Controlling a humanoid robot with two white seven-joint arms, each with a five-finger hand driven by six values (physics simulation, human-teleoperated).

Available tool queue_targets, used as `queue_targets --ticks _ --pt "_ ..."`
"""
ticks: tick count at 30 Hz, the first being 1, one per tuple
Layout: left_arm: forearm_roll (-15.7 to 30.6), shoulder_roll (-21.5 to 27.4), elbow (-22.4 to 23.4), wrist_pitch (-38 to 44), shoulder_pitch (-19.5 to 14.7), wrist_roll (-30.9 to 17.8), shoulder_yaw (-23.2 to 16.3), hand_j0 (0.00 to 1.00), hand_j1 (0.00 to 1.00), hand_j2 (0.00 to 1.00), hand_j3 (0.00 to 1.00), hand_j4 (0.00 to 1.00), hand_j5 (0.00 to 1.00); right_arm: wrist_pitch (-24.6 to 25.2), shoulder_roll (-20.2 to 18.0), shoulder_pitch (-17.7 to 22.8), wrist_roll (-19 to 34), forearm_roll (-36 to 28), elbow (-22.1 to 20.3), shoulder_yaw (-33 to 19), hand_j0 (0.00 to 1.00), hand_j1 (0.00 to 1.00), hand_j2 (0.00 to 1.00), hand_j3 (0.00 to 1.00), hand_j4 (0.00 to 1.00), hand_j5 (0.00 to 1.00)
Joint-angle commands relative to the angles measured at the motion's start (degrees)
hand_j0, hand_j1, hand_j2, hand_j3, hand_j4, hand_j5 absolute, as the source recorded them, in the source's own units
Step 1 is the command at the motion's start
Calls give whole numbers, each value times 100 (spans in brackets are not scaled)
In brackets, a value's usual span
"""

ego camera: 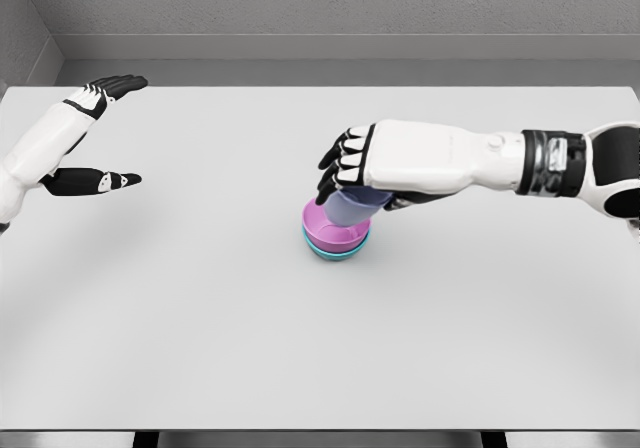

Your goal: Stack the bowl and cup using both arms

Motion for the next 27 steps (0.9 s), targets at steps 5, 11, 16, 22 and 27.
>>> queue_targets --ticks 5,11,16,22,27 --pt "39 -6 0 0 0 2 1 100 100 100 100 100 100 16 180 0 -6 92 269 34 71 71 71 71 71 71" --pt "30 -6 0 0 0 2 -8 100 100 100 100 100 100 24 198 0 3 92 339 96 71 71 71 71 71 71" --pt "30 -6 -8 0 0 2 -8 100 100 100 100 100 100 24 312 0 3 207 357 166 72 72 72 72 72 72" --pt "30 -6 0 0 0 2 -17 100 100 100 100 100 100 24 321 0 -6 268 506 175 87 87 87 87 87 87" --pt "30 -6 -8 0 0 2 -17 100 100 100 100 100 100 16 312 0 -6 259 515 166 100 100 100 100 100 100"
